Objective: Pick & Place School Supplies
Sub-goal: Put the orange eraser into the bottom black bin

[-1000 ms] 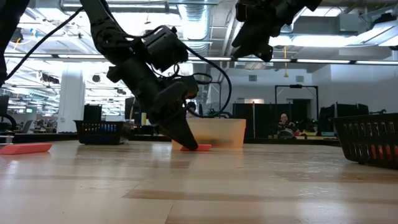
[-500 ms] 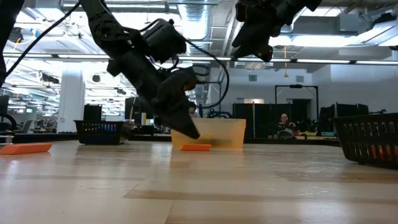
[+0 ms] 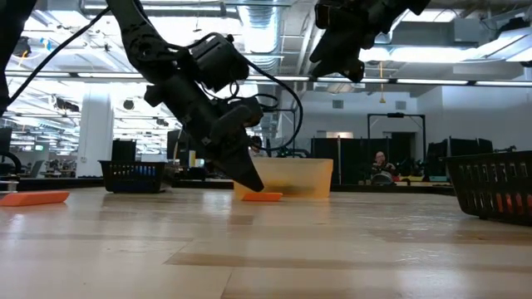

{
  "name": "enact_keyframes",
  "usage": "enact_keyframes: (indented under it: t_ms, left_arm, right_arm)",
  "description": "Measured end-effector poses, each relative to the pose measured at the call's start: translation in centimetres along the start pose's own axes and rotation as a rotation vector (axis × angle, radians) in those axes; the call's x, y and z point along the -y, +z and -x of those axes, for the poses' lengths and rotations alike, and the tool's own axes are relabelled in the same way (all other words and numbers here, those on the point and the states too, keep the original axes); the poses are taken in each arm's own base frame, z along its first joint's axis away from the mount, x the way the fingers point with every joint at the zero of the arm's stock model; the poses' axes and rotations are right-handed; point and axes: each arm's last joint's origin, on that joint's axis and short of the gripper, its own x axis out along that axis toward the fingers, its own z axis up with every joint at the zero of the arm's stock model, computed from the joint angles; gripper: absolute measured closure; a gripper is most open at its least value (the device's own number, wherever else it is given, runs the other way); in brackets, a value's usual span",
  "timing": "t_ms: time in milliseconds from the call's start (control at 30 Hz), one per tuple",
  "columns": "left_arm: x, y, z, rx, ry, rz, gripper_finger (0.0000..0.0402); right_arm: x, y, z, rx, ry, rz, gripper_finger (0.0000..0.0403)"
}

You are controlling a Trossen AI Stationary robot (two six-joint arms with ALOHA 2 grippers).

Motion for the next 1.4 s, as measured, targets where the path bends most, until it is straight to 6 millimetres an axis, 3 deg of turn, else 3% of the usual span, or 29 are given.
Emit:
enact_keyframes:
  t_ms: [467, 867, 1200, 1400]
  left_arm:
    - [0.8, -0.5, -0.5, -0.014, -0.026, 0.031, 0.0399]
    - [4.5, -2.2, -0.5, -0.059, -0.076, 0.023, 0.0399]
    - [4.2, -1.9, -0.5, -0.042, -0.051, 0.059, 0.0399]
    - [4.4, -0.4, 0.9, 0.023, -0.089, 0.015, 0.0396]
  right_arm:
    - [0.0, 0.0, 0.0, 0.0, 0.0, -0.002, 0.0272]
    - [0.0, 0.0, 0.0, 0.0, 0.001, -0.002, 0.0272]
    - [0.0, 0.0, 0.0, -0.004, 0.012, -0.002, 0.0272]
    - [-0.1, 0.0, 0.0, -0.007, 0.023, -0.002, 0.0272]
